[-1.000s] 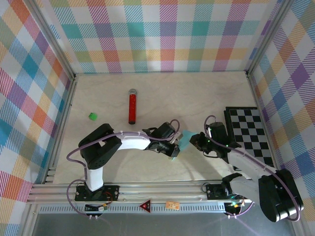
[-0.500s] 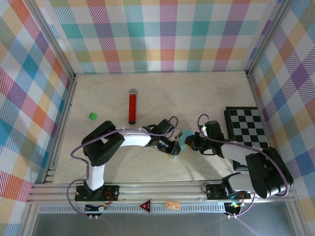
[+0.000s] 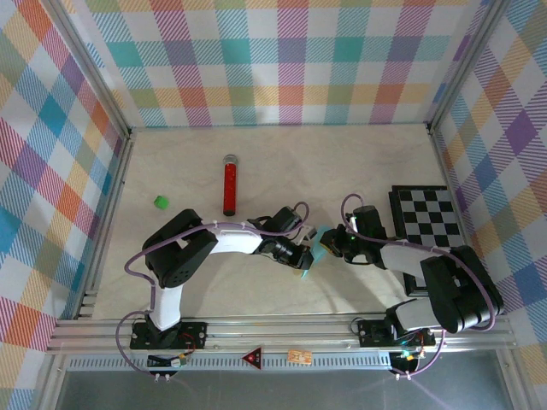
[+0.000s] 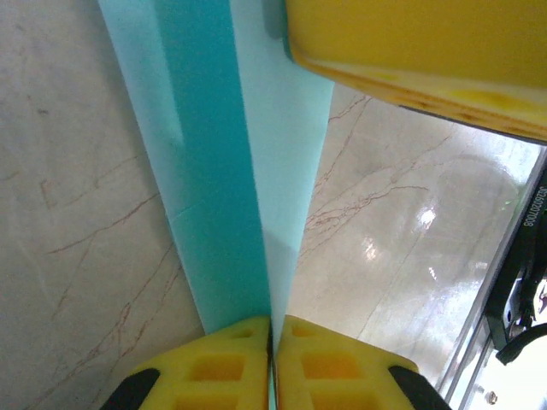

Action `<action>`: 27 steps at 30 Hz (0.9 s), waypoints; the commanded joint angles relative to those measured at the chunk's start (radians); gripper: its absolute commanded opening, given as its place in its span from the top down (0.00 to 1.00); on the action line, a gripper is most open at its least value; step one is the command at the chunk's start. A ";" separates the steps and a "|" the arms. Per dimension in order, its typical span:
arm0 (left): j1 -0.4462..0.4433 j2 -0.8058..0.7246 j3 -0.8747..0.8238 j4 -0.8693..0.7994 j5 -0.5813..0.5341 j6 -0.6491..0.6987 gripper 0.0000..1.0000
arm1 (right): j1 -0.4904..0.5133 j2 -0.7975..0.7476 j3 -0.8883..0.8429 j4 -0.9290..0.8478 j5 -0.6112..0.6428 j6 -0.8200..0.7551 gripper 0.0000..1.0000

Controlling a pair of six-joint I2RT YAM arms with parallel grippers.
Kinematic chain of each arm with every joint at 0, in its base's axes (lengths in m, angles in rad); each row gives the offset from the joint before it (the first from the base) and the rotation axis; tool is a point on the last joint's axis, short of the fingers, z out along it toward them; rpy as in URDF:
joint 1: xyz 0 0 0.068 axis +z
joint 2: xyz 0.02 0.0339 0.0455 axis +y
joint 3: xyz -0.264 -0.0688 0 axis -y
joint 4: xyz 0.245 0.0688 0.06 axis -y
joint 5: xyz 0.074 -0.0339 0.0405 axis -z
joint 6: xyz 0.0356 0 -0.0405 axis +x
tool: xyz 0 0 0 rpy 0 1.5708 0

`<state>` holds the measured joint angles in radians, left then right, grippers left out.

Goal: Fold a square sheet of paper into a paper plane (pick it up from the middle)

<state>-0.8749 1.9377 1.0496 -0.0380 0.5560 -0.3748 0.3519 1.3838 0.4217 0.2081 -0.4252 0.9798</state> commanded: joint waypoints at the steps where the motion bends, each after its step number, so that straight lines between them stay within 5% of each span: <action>1: 0.010 0.037 -0.028 -0.013 0.016 0.000 0.92 | -0.006 0.012 0.025 -0.021 0.037 0.004 0.84; 27: 0.029 0.090 -0.012 -0.032 0.048 -0.013 0.94 | -0.008 0.055 0.040 -0.016 0.027 0.004 0.81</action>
<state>-0.8490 1.9701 1.0500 -0.0044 0.6525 -0.3889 0.3519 1.4250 0.4362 0.1940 -0.3866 0.9829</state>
